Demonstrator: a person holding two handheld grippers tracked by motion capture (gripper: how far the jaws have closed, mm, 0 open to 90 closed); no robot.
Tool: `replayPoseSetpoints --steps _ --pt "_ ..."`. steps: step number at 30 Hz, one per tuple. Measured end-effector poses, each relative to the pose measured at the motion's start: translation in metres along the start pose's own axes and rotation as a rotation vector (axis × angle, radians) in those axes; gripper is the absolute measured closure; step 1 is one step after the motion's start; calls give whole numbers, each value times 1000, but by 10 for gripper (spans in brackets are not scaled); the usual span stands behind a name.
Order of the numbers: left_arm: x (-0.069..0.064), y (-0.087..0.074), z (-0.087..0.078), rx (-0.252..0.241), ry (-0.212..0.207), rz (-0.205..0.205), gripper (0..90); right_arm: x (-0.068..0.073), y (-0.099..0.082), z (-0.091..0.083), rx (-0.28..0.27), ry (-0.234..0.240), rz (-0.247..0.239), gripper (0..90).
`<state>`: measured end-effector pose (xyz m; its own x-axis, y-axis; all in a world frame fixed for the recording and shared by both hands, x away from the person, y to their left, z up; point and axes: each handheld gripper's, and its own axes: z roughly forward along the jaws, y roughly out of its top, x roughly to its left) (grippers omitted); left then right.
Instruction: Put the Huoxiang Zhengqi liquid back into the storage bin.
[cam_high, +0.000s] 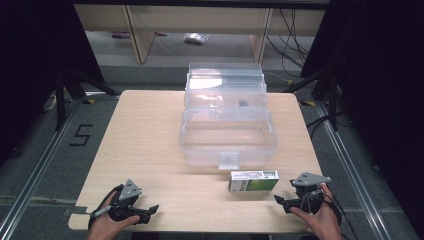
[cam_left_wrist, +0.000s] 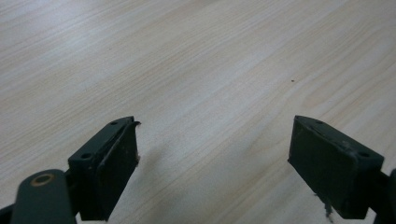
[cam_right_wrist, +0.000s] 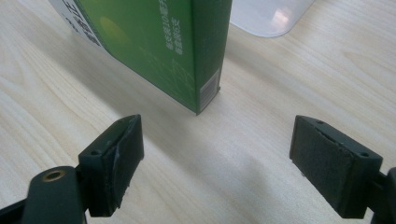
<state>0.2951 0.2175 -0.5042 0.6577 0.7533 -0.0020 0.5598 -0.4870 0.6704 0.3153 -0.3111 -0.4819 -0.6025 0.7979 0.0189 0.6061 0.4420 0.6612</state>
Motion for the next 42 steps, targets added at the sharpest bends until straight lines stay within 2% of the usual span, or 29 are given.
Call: replayPoseSetpoints --steps 2,5,7,9,10,11,13,14,15,16,17,18,19,20,21,22,27,29,32,34,35,36,41,42 --pt "0 0 0 6 2 8 151 -1 1 -1 1 11 -16 182" --pt "0 0 0 7 1 4 151 -1 3 -3 5 4 -27 183" --pt "1 0 0 4 2 1 151 0 7 -5 0 4 -56 189" --pt "1 0 0 5 3 1 151 1 7 -6 7 7 -52 189" --pt "0 0 0 3 2 -2 151 0 10 -7 3 9 -84 190" --pt "0 0 0 3 2 -2 151 0 10 -7 3 9 -84 190" --pt "0 0 0 3 3 0 151 0 13 -9 -1 9 -119 194" --pt "0 0 0 4 2 0 151 4 14 -10 7 4 -76 194" --pt "0 0 0 4 2 0 151 2 15 -11 3 2 -103 194" --pt "0 0 0 3 2 -1 151 2 16 -11 7 6 -103 196" --pt "0 0 0 3 2 -1 151 5 17 -12 15 7 -82 197" --pt "0 0 0 3 3 0 151 3 19 -12 14 2 -117 197" --pt "0 0 0 3 3 0 151 3 19 -12 14 2 -117 197" --pt "0 0 0 4 3 1 151 6 21 -13 11 5 -97 200" --pt "0 0 0 4 2 1 151 4 22 -13 3 4 -127 200" --pt "0 0 0 4 3 0 151 6 23 -14 10 3 -113 200" --pt "0 0 0 4 3 0 152 5 28 -16 8 3 -146 202" --pt "0 0 1 7 4 1 151 7 31 -17 21 3 -142 208" --pt "0 0 0 8 2 4 151 7 37 -18 13 -2 -180 208" --pt "0 0 1 4 2 -1 152 10 40 -21 24 -4 -176 207" --pt "0 0 0 5 3 0 151 10 43 -21 17 -1 -198 208" --pt "0 0 0 4 2 0 151 10 47 -24 36 8 -212 208" --pt "0 0 0 8 2 4 151 13 58 -29 26 6 -256 209" --pt "0 0 0 2 3 0 151 15 64 -31 47 16 -273 209"
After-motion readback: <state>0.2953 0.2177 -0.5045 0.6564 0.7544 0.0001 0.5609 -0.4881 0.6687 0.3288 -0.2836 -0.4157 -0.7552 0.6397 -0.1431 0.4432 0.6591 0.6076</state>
